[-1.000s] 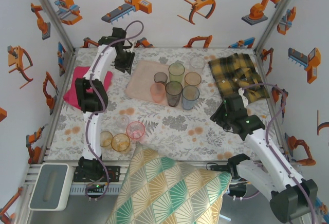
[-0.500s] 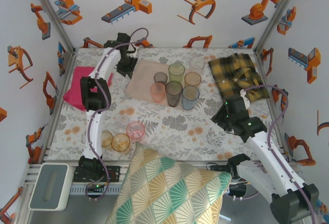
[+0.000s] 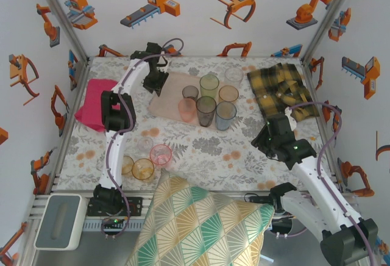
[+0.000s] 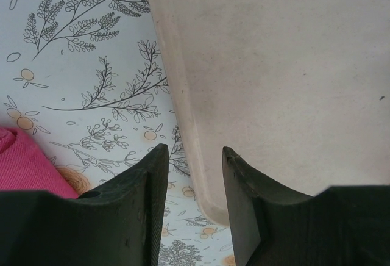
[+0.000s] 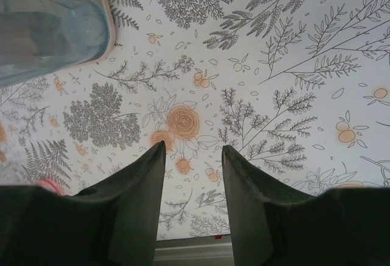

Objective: Place the glasses into the tray

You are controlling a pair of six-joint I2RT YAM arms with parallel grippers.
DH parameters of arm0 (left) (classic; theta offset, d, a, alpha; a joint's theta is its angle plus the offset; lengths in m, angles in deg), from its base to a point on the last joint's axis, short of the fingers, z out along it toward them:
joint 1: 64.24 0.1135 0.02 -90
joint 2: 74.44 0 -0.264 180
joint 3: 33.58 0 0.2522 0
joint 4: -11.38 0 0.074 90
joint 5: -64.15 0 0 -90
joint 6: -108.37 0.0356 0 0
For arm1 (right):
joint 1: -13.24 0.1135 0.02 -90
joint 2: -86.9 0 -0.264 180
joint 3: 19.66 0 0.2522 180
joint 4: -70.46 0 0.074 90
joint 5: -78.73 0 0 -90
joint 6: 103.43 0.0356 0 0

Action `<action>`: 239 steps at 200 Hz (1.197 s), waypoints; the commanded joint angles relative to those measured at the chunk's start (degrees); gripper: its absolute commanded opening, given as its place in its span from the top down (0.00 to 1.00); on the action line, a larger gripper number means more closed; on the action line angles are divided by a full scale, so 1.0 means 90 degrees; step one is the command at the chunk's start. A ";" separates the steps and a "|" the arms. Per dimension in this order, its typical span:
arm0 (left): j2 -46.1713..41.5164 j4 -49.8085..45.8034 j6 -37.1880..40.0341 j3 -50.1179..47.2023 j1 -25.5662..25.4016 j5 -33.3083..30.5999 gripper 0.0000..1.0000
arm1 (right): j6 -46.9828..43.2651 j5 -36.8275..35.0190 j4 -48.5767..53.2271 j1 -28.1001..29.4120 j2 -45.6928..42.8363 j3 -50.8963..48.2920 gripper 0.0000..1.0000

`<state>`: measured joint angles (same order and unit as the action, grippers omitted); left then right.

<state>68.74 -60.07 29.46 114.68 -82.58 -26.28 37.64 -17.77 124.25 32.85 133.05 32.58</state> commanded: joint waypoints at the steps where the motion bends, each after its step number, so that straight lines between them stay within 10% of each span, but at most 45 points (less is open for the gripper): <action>1: 0.0126 -0.0020 0.0095 0.0007 0.0019 -0.0075 0.58 | 0.0087 -0.0144 0.0092 -0.0035 -0.0059 -0.0052 0.58; 239: 0.0317 -0.0047 -0.0011 -0.0003 0.0049 0.0059 0.71 | 0.0086 -0.0146 0.0181 -0.0036 -0.0091 -0.0018 0.58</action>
<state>70.66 -60.01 29.44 114.68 -82.52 -26.43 37.82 -17.79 124.49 32.85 133.05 32.43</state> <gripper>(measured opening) 0.296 0.419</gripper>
